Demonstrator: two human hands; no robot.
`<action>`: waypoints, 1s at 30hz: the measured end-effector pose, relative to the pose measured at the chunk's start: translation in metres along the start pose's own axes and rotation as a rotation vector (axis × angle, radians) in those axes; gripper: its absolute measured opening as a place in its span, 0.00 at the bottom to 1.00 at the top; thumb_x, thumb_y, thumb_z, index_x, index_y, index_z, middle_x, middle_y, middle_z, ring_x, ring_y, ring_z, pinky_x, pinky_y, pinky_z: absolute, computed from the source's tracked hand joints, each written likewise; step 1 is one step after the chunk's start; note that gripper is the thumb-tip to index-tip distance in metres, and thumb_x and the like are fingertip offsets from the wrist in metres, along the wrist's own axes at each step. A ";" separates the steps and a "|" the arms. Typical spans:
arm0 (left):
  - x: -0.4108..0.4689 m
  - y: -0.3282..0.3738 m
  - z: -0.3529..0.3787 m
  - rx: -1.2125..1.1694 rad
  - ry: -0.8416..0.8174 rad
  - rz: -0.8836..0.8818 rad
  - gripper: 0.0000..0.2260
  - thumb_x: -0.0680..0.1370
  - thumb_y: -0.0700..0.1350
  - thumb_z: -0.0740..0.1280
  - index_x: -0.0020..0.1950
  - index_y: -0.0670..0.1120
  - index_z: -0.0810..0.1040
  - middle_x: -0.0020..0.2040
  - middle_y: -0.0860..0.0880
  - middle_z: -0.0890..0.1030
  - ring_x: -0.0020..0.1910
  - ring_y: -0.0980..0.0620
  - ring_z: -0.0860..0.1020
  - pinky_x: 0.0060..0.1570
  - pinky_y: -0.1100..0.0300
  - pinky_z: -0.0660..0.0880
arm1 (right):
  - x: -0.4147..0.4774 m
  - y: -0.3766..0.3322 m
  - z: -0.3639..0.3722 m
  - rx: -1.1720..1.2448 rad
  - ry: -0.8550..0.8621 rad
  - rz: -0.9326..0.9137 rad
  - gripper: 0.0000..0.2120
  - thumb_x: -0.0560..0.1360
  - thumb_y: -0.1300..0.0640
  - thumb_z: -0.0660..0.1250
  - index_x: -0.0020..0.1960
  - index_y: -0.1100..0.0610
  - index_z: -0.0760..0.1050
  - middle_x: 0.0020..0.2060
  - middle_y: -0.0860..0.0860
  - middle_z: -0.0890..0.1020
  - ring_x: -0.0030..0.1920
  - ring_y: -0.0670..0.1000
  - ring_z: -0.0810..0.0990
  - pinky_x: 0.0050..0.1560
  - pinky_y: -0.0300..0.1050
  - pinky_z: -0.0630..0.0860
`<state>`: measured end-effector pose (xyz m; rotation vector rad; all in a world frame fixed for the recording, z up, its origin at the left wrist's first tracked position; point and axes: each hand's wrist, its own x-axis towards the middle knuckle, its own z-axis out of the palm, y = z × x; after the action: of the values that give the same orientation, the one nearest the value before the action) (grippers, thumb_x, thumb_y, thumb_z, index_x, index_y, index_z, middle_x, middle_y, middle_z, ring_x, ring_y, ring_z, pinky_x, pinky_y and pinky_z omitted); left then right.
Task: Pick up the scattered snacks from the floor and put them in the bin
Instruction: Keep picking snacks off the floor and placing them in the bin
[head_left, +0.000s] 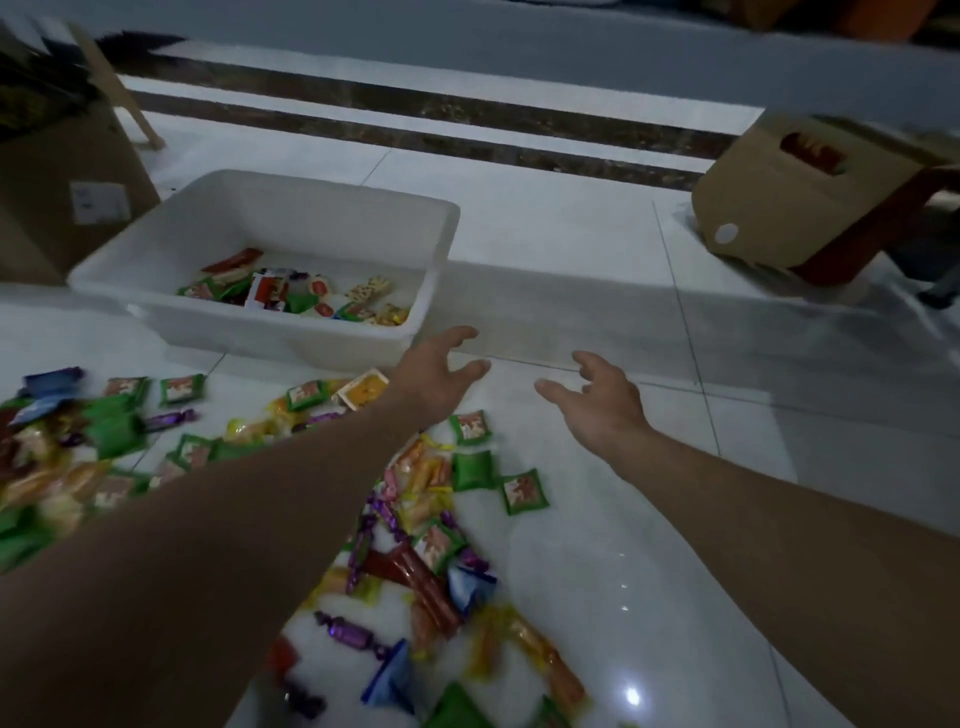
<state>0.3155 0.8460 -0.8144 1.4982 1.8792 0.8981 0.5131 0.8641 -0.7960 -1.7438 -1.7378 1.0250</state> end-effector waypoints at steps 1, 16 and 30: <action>-0.010 -0.001 0.005 0.025 -0.002 -0.015 0.21 0.77 0.53 0.67 0.69 0.53 0.71 0.67 0.48 0.74 0.64 0.49 0.72 0.60 0.61 0.67 | -0.005 0.008 -0.001 0.003 -0.010 0.002 0.35 0.72 0.42 0.70 0.74 0.51 0.63 0.72 0.53 0.68 0.70 0.54 0.68 0.69 0.52 0.67; -0.114 0.001 0.078 -0.074 -0.085 -0.191 0.23 0.72 0.54 0.72 0.66 0.51 0.75 0.64 0.51 0.76 0.61 0.51 0.74 0.62 0.60 0.70 | -0.080 0.068 0.000 0.012 -0.024 0.091 0.31 0.73 0.45 0.70 0.72 0.53 0.66 0.68 0.54 0.72 0.66 0.54 0.73 0.67 0.50 0.69; -0.128 -0.029 0.119 0.140 -0.424 0.063 0.22 0.76 0.54 0.69 0.69 0.56 0.70 0.69 0.50 0.72 0.64 0.49 0.72 0.56 0.63 0.65 | -0.177 0.146 0.007 -0.163 -0.031 0.332 0.34 0.69 0.48 0.74 0.72 0.51 0.67 0.66 0.54 0.74 0.64 0.54 0.74 0.63 0.52 0.73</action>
<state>0.4173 0.7352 -0.9075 1.6837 1.6140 0.4335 0.6139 0.6763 -0.8820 -2.1843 -1.6224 1.0720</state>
